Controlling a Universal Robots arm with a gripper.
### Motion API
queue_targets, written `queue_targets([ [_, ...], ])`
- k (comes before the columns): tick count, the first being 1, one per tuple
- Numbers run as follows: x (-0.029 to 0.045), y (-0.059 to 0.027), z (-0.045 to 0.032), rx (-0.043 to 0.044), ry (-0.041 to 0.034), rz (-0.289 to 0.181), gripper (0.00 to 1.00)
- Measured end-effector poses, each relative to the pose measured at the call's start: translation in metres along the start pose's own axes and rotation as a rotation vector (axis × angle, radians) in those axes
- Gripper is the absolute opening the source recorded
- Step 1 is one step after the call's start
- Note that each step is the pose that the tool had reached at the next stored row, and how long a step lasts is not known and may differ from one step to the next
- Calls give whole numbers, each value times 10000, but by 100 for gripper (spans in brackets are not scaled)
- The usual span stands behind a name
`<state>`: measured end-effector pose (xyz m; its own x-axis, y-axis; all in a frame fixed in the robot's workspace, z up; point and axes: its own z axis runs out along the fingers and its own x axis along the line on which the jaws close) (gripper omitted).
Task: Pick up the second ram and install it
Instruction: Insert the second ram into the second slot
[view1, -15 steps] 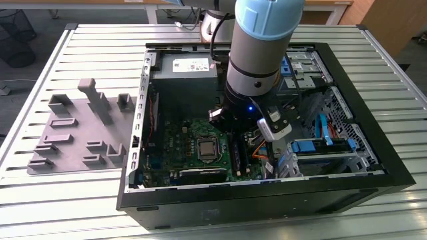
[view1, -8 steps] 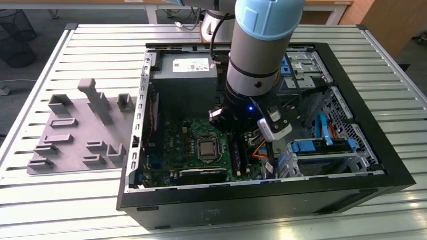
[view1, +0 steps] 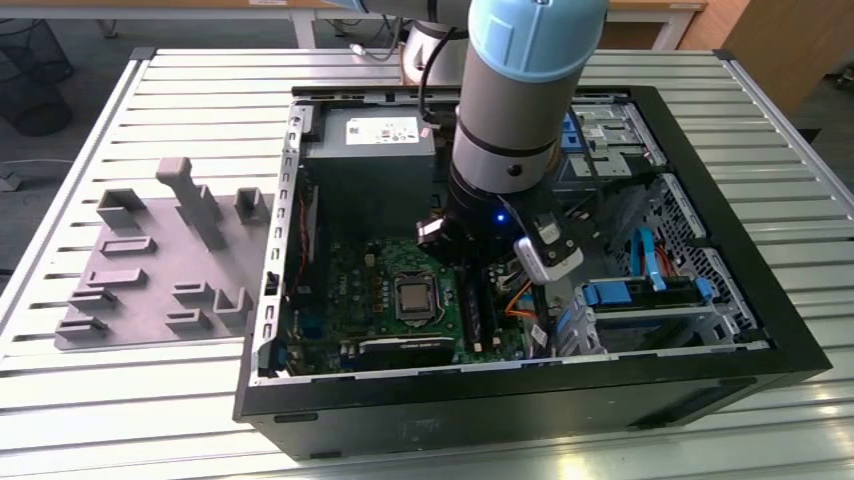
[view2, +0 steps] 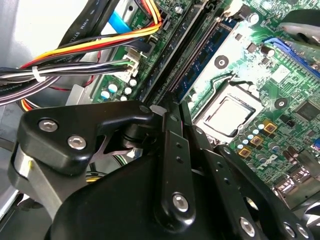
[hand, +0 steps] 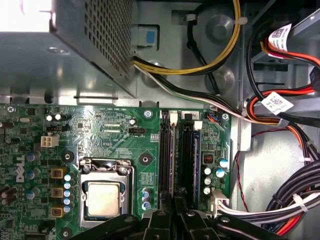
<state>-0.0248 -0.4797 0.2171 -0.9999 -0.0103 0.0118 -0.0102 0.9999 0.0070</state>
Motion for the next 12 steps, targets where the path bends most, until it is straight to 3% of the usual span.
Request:
queue_targets([
  [2, 2, 0, 0, -2, 13, 0, 14],
  [6, -1, -1, -1, -9, 117, 1, 14],
  [12, -2, 0, -11, -36, 123, 1, 14],
])
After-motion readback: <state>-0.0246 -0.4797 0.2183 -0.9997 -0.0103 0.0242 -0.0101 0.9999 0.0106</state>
